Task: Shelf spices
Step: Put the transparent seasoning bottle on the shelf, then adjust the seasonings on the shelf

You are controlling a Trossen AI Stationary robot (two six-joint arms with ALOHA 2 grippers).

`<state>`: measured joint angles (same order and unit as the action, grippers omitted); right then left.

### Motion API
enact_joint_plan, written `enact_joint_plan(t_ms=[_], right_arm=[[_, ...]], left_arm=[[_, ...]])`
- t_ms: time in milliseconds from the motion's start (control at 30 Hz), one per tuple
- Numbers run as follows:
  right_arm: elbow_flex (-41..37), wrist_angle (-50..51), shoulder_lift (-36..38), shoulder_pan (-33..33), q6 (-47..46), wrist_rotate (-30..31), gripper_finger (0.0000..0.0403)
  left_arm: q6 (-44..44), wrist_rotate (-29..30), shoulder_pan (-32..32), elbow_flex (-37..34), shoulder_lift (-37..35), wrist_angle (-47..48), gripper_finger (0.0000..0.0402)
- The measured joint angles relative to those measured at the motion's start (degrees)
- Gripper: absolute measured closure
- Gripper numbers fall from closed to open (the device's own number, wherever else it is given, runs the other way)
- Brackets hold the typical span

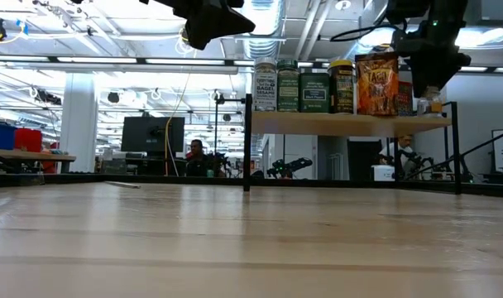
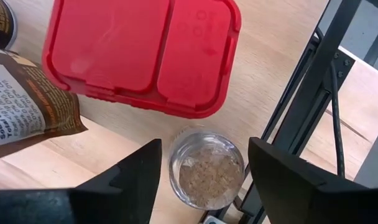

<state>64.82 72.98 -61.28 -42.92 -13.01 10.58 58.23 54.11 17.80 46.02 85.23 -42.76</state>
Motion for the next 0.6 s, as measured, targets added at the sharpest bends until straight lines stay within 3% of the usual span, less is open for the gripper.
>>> enact_joint_plan(t_ms=[300,600], right_arm=[[0.8,0.2,0.1,0.0,1.0,0.0,0.0177],[8.4,2.9,0.2,0.0,1.5,0.0,0.0192]], left_arm=[[0.0,0.0,0.0,0.0,0.0,0.0,0.0098],[0.4,0.0,-0.2,0.0,0.0,0.0,0.0098]])
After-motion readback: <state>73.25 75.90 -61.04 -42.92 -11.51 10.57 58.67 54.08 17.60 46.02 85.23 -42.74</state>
